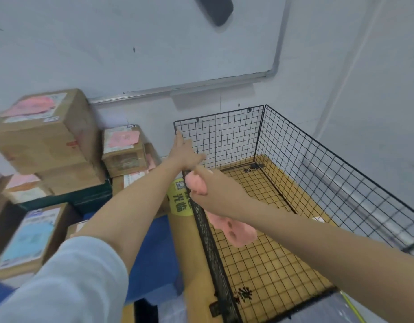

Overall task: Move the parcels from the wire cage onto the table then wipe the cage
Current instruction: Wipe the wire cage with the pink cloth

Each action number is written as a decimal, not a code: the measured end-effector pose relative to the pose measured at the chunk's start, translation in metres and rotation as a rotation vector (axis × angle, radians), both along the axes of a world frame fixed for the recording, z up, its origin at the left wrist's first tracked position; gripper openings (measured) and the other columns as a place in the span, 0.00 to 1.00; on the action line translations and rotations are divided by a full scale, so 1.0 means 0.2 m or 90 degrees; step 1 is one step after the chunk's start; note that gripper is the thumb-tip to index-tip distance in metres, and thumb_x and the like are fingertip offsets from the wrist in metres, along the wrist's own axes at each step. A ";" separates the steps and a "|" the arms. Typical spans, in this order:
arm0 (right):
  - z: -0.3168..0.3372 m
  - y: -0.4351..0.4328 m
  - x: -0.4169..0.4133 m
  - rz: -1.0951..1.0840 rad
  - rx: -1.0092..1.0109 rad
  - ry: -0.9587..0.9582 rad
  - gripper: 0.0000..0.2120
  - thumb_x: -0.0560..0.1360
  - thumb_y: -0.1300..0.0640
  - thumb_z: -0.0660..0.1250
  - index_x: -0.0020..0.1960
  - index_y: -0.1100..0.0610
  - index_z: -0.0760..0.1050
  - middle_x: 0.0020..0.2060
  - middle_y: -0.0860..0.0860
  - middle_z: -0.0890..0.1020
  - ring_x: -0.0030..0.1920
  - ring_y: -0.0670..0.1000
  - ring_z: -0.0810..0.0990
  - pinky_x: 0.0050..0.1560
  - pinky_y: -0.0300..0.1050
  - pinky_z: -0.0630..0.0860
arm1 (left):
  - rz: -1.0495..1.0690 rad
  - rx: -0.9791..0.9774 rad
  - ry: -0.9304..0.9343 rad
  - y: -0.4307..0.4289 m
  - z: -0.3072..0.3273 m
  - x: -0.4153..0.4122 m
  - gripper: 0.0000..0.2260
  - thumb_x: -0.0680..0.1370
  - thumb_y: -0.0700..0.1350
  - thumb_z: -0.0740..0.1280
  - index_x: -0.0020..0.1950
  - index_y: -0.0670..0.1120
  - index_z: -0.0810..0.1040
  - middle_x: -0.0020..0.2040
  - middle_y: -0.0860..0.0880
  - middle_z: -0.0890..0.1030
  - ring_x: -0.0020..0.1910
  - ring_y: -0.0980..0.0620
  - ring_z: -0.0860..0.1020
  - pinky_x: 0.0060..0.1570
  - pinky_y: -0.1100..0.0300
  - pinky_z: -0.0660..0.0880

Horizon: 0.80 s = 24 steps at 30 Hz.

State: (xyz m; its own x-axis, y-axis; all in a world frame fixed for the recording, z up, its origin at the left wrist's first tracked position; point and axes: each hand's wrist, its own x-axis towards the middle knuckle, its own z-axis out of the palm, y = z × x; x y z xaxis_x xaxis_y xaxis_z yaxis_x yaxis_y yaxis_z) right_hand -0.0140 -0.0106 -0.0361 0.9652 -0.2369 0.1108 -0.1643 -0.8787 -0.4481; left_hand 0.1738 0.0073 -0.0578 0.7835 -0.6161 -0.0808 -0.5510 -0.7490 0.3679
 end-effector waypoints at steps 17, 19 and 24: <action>-0.04 0.04 -0.21 0.052 0.021 -0.014 0.18 0.75 0.45 0.63 0.63 0.47 0.64 0.49 0.49 0.74 0.43 0.49 0.77 0.40 0.44 0.78 | -0.022 -0.058 0.091 0.16 0.01 -0.38 0.43 0.75 0.57 0.68 0.78 0.44 0.46 0.76 0.44 0.33 0.77 0.42 0.45 0.73 0.50 0.50; -0.04 0.04 -0.25 0.089 0.027 -0.014 0.17 0.75 0.44 0.63 0.60 0.47 0.64 0.50 0.50 0.74 0.44 0.51 0.77 0.42 0.49 0.79 | -0.010 -0.097 0.132 0.18 0.02 -0.42 0.43 0.74 0.54 0.70 0.78 0.43 0.46 0.76 0.46 0.31 0.76 0.42 0.52 0.72 0.52 0.55; 0.02 0.02 -0.38 0.214 0.027 0.019 0.17 0.75 0.44 0.65 0.60 0.49 0.69 0.47 0.47 0.78 0.47 0.47 0.76 0.48 0.48 0.77 | 0.012 -0.072 0.093 0.20 0.03 -0.48 0.48 0.71 0.55 0.73 0.78 0.43 0.46 0.76 0.46 0.32 0.76 0.45 0.53 0.72 0.54 0.55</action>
State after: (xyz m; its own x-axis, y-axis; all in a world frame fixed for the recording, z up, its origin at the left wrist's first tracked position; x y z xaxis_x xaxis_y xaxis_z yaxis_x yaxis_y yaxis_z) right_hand -0.0907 -0.0061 -0.0314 0.9927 0.0915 0.0781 0.1180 -0.8665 -0.4850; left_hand 0.0774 0.0470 -0.0518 0.7800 -0.6131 -0.1256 -0.4722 -0.7083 0.5247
